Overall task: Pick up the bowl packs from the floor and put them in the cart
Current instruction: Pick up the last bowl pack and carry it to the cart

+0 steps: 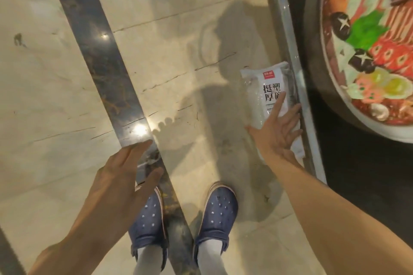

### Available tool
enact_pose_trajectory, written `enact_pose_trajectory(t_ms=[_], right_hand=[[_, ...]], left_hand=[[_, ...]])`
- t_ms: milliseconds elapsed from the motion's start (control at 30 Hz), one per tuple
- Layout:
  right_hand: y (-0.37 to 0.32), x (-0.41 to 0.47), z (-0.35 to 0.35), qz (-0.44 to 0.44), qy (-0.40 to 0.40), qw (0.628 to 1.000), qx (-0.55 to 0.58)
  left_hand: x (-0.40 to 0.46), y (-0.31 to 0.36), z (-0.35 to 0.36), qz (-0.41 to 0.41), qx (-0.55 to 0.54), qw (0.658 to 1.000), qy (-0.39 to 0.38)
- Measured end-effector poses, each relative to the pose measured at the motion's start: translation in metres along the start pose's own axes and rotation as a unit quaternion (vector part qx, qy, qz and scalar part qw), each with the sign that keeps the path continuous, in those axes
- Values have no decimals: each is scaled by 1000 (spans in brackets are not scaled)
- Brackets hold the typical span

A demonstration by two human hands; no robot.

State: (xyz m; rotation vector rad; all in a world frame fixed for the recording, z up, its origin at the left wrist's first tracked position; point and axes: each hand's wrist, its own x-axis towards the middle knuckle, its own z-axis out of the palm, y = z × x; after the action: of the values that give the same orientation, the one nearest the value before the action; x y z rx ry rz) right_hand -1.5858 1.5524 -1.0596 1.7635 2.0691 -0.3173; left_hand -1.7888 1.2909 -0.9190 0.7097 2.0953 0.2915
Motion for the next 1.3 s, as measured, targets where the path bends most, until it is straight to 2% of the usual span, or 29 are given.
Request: enact_pose_trajectory(t_ms=[300,467,700,767,800,867,900,967,1000,1067,1100,1167,1200,1267,1300], right_hand=[[13,16,-12,-23,10,999,-45],[12,11,-45,-49,-36,998,-32],[-9,-32,-112,-90,-54,994,31],[-20,-56,-166,-114,-54,989,83],[-22,-64,-168,-126,-58,986,93],[-31,-91,-236,-161,18,984,74],[-31,-96,-238,-178,30,981,66],[-39,-126,-316,-181,15,978,105],[-38,-131,-318,-187,5,976,107],[-37,-166,-394,-168,35,979,113],[-37,-172,-396,-186,31,976,107],[-25,-211,-469,-171,72,976,117],[-25,-216,-470,-180,72,975,112],[-5,-268,-541,-150,106,977,110],[-6,-272,-544,-161,102,975,114]], left_hand=[[25,24,-4,19,-60,998,24],[18,39,-23,59,-31,997,35],[-12,58,-48,59,24,997,43],[-36,81,-78,72,35,995,61],[-37,78,-74,68,38,995,58],[-65,108,-114,79,33,993,79],[-66,108,-111,76,38,993,83],[-101,145,-163,104,34,989,103],[-103,146,-162,106,32,989,102],[-141,184,-214,141,32,983,116],[-144,182,-213,140,33,982,122],[-181,220,-261,190,53,972,130],[-181,216,-261,190,58,970,137],[-224,256,-303,254,74,953,149],[-222,252,-305,255,78,951,158]])
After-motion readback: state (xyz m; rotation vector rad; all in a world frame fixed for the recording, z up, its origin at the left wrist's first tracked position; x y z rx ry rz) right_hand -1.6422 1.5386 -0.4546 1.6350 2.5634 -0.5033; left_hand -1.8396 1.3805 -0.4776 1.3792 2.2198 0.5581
